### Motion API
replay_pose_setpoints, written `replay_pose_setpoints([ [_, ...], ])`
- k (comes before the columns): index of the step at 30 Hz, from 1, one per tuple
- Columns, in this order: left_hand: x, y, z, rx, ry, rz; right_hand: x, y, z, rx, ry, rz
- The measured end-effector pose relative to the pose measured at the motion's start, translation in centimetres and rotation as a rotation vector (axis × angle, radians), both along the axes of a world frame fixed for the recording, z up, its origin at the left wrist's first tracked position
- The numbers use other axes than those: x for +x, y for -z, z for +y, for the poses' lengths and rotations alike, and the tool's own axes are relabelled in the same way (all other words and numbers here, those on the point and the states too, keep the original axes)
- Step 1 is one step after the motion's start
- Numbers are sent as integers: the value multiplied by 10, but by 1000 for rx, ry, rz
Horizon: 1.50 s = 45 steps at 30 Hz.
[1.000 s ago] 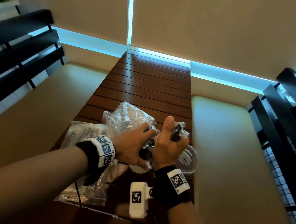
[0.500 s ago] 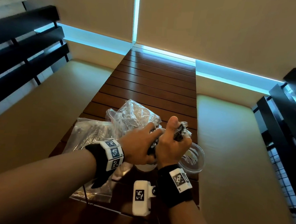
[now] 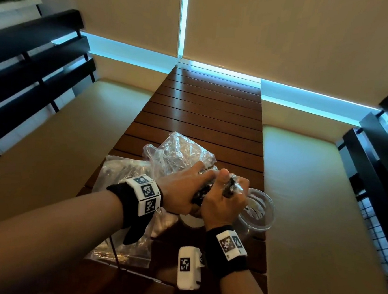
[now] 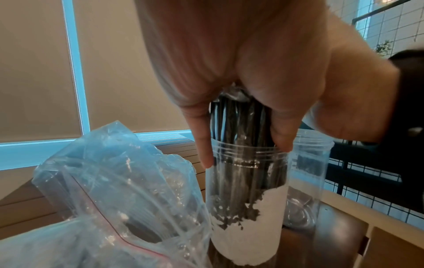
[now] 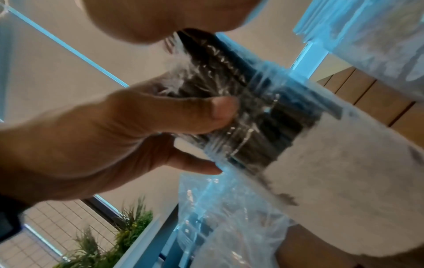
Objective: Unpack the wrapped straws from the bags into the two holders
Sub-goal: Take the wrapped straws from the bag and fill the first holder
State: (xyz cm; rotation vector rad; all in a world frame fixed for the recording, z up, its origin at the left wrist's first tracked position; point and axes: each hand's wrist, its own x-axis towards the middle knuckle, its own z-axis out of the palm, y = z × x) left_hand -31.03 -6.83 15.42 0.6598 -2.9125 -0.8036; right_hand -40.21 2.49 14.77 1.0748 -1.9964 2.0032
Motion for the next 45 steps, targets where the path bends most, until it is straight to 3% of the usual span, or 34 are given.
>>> replay_pose_setpoints([
  [8, -3, -2, 1, -41, 10, 11, -2, 14, 2, 188, 9, 121],
  [12, -2, -4, 3, -51, -16, -7, -2, -11, 13, 95, -206, -18],
  [15, -1, -11, 8, -64, 37, 72, -2, -34, 9, 20, -272, 144],
  [20, 7, 4, 1, 10, -18, 270, -3, -24, -4, 310, -224, 403],
  [23, 7, 10, -4, 39, -77, 253, -4, -9, -2, 362, -209, 438],
  [27, 1, 2, -4, -101, 5, 153, 2, 3, -3, 452, -234, 445],
  [31, 3, 8, -6, -115, 25, 193, 0, 15, 4, 540, -213, 533],
  [34, 8, 21, -10, -51, -44, 158, 1, 4, 8, 482, -242, 527],
  [36, 7, 22, -6, -93, -25, 68, 1, -2, 5, 357, -280, 632],
  [39, 0, 18, -2, -102, -38, 103, -8, 9, 7, 168, -288, 690],
  [42, -2, 18, -4, -27, -143, 156, -16, 21, 14, 167, -280, 652],
  [45, -3, 17, -2, 8, -135, 131, -20, 25, 14, 223, -211, 659],
])
